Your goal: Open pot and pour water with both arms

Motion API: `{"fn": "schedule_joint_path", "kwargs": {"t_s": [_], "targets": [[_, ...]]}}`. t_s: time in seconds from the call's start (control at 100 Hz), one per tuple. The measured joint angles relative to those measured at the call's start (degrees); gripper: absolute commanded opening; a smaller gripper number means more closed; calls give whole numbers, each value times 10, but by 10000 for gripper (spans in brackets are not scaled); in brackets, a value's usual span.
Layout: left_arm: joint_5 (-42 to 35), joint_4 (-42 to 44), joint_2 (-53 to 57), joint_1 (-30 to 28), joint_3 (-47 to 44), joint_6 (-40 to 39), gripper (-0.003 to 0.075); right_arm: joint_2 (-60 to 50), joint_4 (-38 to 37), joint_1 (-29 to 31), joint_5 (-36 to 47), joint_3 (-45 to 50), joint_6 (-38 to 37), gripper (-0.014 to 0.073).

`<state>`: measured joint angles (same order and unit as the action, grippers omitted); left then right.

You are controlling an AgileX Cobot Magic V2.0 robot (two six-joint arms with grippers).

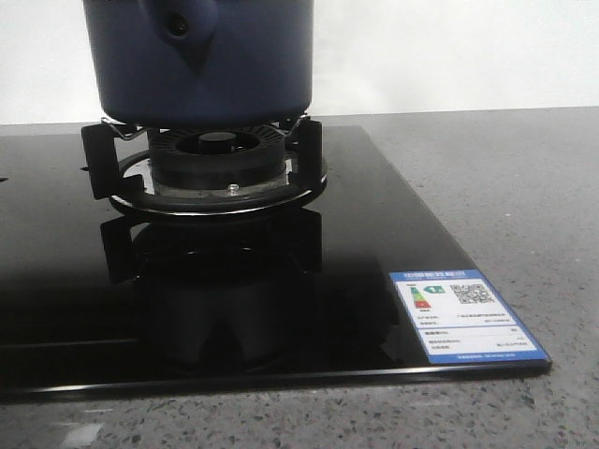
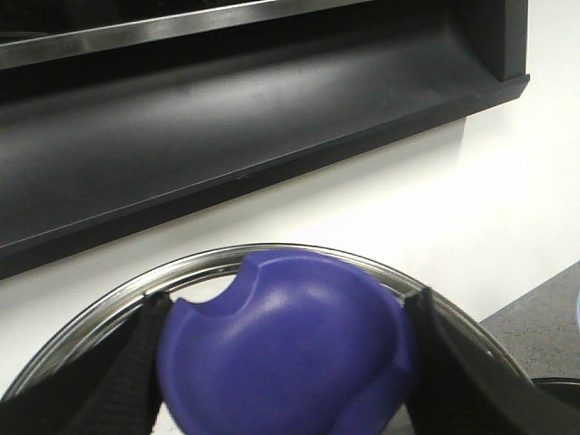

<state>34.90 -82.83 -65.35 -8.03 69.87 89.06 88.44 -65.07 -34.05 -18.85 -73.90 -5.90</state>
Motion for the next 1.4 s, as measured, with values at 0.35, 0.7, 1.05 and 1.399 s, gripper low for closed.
{"fn": "schedule_joint_path", "kwargs": {"t_s": [0.35,0.7,1.05,1.399], "targets": [[0,0,0,0,0,0,368,4,-166,-2,28,0,0,285],[-1,0,0,0,0,0,368,4,-327,-2,55,-1,0,285],[-1,0,0,0,0,0,368,4,-383,-2,64,-1,0,285],[-1,0,0,0,0,0,368,4,-384,-2,65,-1,0,285]]}}
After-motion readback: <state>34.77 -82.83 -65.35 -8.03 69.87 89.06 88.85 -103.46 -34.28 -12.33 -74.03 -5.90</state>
